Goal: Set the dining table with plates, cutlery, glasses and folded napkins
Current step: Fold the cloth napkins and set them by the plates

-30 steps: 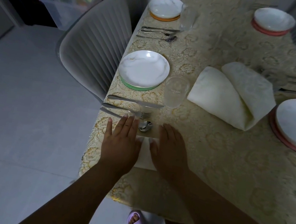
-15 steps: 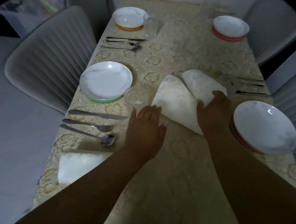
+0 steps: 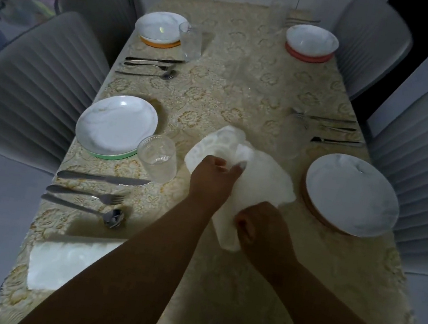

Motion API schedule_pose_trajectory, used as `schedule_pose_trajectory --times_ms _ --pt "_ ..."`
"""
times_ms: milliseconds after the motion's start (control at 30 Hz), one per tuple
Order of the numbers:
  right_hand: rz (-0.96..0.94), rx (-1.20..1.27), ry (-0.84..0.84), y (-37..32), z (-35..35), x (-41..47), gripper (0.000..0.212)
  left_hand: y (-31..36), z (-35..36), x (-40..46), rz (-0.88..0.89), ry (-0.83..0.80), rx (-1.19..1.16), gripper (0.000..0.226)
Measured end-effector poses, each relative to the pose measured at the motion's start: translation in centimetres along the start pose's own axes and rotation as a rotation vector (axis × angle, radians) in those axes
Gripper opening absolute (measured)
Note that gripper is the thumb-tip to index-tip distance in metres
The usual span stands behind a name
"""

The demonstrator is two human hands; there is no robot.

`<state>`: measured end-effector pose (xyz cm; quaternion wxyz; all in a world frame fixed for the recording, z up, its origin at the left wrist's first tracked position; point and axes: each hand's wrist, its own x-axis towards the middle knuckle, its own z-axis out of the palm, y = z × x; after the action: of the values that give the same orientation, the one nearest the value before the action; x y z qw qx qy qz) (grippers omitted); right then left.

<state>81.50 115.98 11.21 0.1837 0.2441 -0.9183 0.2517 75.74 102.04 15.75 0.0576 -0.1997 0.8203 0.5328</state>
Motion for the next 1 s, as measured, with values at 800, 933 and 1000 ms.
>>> schedule_pose_trajectory --times_ms 800,933,1000 --pt "1.078 0.748 -0.51 6.7 -3.9 6.2 0.089 7.1 -2.7 1.0 0.16 0.276 -0.308 0.027" --pt "1.147 1.003 -0.34 7.0 -3.3 6.7 0.074 3.1 -2.6 -0.4 -0.065 0.061 0.199 0.068" --pt "1.134 1.103 -0.269 7.1 -3.5 7.6 0.071 1.4 -2.3 -1.8 -0.184 -0.063 0.447 0.1"
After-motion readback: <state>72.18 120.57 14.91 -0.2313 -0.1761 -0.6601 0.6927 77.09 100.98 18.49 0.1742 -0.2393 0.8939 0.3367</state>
